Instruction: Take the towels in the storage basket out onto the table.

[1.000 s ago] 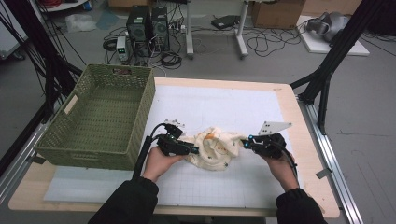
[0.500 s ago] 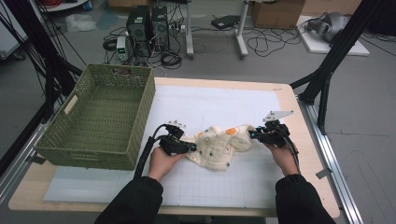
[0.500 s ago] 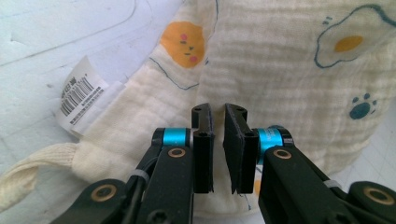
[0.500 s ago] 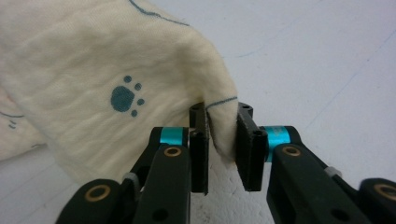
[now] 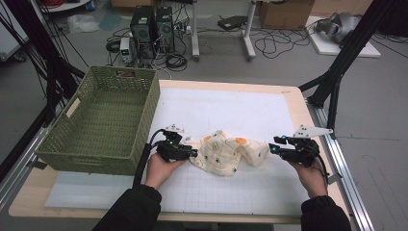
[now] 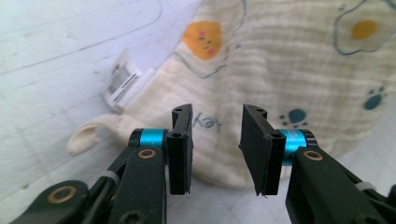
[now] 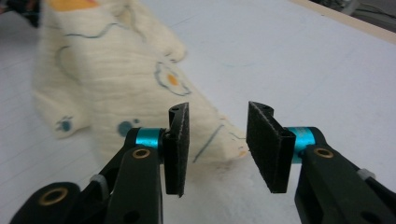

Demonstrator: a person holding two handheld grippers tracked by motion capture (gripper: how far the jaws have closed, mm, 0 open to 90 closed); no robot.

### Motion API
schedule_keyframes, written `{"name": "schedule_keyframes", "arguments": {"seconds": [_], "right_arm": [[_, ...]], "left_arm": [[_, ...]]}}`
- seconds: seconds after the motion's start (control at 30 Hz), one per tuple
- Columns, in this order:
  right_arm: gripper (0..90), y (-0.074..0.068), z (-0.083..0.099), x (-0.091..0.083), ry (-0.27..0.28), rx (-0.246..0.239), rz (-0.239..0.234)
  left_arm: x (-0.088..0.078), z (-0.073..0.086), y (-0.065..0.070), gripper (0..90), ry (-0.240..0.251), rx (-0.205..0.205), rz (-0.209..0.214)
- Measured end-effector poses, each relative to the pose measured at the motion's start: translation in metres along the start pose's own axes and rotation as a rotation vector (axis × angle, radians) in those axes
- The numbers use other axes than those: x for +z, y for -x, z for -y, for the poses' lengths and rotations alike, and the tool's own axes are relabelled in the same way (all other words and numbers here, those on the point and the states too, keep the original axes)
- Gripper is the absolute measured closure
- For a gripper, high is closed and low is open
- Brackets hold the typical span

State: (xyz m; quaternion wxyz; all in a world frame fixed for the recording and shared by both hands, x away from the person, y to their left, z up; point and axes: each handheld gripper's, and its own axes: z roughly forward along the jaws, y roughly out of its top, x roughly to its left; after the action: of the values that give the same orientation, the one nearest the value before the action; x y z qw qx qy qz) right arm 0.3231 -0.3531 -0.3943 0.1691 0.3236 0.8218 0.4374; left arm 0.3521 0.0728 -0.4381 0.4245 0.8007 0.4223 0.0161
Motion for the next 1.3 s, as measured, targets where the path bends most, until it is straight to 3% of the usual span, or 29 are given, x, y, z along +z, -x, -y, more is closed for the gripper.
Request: {"name": "schedule_keyframes", "arguments": {"seconds": [0.13, 0.27, 0.33, 0.43, 0.5, 0.6, 0.67, 0.77, 1.03, 1.17, 1.3], "right_arm": [[54.0, -0.019, 0.002, -0.004, 0.042, -0.029, -0.084], [50.0, -0.037, 0.001, 0.002, 0.039, -0.053, -0.135], [49.3, -0.043, 0.0, 0.01, 0.029, -0.068, -0.15], [50.1, -0.048, -0.004, 0.025, -0.013, -0.096, -0.135], [57.6, -0.047, -0.006, 0.035, -0.031, -0.101, -0.121], [79.4, -0.041, -0.01, 0.047, -0.036, -0.098, -0.134], [85.5, -0.038, -0.012, 0.052, -0.044, -0.095, -0.143], [86.6, -0.029, -0.019, 0.056, -0.058, -0.083, -0.135], [86.9, -0.006, -0.047, 0.071, -0.099, -0.077, -0.093], [86.8, 0.003, -0.059, 0.092, -0.154, -0.073, -0.087], [86.7, 0.007, -0.055, 0.12, -0.203, -0.057, -0.086]], "left_arm": [[0.004, 0.003, -0.001, 66.0, 0.0, 0.007, -0.011], [0.006, 0.003, 0.001, 70.9, 0.004, 0.028, -0.034], [0.007, 0.003, 0.001, 76.2, 0.008, 0.033, -0.054], [0.007, 0.004, 0.001, 85.8, 0.01, 0.04, -0.074], [0.007, 0.004, 0.0, 88.6, 0.012, 0.038, -0.074], [0.006, 0.005, 0.001, 89.4, 0.012, 0.029, -0.078], [0.005, 0.006, 0.004, 89.5, 0.004, 0.038, -0.089], [0.0, 0.009, 0.011, 89.6, 0.011, 0.047, -0.099], [-0.02, 0.029, 0.016, 89.7, 0.037, -0.001, -0.111], [-0.035, 0.038, 0.017, 89.7, 0.067, -0.019, -0.108], [-0.042, 0.041, 0.014, 89.6, 0.083, -0.029, -0.105]]}}
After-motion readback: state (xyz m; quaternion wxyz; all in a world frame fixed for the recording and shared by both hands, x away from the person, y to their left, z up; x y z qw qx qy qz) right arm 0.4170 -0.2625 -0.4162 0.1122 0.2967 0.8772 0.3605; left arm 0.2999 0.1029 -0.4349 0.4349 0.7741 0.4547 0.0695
